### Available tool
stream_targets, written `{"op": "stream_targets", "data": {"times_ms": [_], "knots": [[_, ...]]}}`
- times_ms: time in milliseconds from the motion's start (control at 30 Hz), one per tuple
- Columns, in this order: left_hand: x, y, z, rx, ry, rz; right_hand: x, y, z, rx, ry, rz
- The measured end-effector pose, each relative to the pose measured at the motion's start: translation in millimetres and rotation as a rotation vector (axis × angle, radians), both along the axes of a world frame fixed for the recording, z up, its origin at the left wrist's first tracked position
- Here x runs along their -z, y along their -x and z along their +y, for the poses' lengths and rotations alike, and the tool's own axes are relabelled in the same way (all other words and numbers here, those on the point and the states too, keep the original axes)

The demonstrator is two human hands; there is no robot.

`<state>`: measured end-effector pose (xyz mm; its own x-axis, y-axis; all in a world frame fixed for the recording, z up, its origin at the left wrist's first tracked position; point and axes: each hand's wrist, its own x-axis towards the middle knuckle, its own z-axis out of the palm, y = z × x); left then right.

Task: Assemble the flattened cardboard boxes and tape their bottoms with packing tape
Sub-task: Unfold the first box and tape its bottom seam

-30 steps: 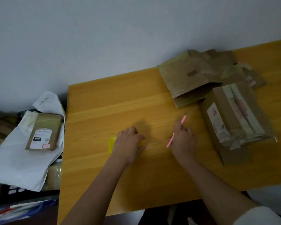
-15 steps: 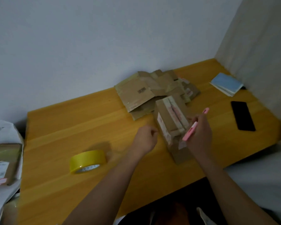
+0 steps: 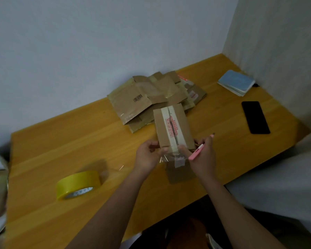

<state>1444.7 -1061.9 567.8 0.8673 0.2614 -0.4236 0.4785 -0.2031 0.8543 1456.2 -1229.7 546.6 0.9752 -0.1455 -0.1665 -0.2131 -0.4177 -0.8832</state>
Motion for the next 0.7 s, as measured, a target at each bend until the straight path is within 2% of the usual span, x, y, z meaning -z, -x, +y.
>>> {"op": "stream_targets", "data": {"times_ms": [233, 367, 533, 700], "knots": [[8, -4, -1, -0.196, 0.128, 0.116, 13, 0, 1, 0.047, 0.065, -0.026], [3, -4, -2, -0.254, -0.125, 0.145, 11, 0, -2, 0.01, 0.043, -0.055], [-1, -2, -10, -0.212, -0.204, 0.004, 10, 1, -4, -0.038, 0.072, -0.18], [5, -2, -13, -0.203, -0.227, -0.006, 16, 4, -6, -0.035, -0.014, -0.211]]}}
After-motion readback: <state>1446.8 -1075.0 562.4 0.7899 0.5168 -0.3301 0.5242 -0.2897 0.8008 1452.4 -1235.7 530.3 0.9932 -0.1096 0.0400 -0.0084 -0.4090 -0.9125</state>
